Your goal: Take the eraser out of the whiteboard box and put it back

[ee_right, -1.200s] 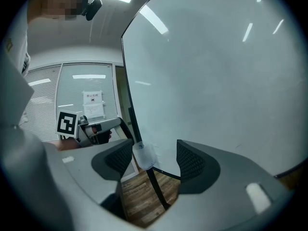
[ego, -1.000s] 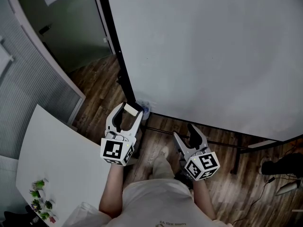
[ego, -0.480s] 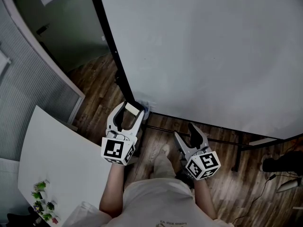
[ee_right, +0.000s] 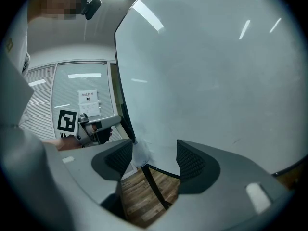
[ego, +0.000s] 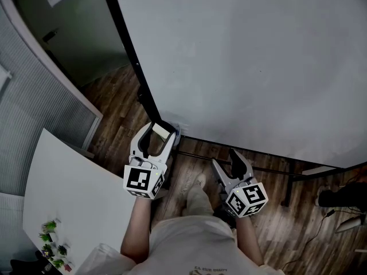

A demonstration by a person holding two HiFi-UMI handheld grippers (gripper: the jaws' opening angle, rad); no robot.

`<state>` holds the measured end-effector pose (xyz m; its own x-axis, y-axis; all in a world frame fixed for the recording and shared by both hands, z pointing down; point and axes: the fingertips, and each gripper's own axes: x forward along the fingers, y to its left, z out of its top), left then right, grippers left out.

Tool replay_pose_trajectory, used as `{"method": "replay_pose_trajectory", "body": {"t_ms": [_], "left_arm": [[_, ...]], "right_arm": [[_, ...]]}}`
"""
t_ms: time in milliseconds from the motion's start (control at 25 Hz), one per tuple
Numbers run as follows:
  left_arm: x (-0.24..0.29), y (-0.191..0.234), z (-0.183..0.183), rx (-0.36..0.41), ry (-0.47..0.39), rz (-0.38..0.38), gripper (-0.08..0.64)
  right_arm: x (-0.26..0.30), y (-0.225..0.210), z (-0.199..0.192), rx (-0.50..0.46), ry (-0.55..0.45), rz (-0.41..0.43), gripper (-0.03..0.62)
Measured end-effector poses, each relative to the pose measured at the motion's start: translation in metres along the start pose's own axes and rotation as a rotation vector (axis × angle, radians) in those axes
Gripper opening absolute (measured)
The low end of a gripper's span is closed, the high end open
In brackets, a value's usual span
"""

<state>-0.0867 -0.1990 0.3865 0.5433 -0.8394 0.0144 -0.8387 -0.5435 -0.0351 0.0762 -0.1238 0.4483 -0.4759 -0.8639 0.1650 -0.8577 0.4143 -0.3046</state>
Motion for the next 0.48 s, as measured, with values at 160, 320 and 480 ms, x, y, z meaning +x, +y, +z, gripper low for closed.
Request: {"method": "replay_pose_trajectory", "body": {"t_ms": [160,320,480], "left_arm": [[0.001,0.001,-0.007,-0.009,0.012,0.008,0.258],[0.0,0.004,-0.011,-0.016,0.02,0.016,0.258],[0.0,0.005,-0.014,-0.02,0.026,0.023,0.258]], "right_arm": [[0.001,-0.002,-0.002,0.002,0.008,0.004,0.29],[0.003,-0.003,-0.006,0.005,0.018,0.007,0.29],[0.004,-0.003,-0.009,0.008,0.027,0.011,0.288]]}}
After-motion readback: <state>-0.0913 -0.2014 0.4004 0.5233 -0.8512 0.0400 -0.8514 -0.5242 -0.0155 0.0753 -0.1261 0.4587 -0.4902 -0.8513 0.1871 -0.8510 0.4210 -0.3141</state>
